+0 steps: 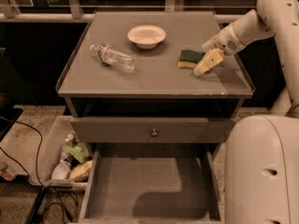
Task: Place sponge into middle drawer
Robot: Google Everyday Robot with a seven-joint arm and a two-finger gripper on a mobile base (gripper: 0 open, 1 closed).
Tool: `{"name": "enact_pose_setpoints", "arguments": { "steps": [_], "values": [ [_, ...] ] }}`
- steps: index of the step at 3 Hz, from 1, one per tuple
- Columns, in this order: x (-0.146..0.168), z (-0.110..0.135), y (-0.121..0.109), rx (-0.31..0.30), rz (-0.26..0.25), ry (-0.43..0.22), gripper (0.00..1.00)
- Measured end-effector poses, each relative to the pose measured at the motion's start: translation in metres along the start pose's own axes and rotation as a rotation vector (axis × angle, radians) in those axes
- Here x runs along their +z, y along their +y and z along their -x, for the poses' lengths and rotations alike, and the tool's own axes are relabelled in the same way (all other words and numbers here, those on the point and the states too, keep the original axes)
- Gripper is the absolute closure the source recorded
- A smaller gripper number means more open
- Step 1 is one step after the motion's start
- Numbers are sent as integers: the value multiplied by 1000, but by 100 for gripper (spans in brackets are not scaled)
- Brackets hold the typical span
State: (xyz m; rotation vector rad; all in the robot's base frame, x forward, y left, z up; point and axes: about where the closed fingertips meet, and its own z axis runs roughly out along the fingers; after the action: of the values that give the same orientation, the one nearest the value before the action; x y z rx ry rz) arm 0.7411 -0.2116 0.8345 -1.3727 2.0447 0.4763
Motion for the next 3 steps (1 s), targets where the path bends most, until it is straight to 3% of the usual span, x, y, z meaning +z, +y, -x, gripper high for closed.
{"name": "enact_pose_setpoints", "arguments": {
  "steps": [3],
  "values": [
    [0, 0, 0, 0, 0, 0, 87]
  ]
}}
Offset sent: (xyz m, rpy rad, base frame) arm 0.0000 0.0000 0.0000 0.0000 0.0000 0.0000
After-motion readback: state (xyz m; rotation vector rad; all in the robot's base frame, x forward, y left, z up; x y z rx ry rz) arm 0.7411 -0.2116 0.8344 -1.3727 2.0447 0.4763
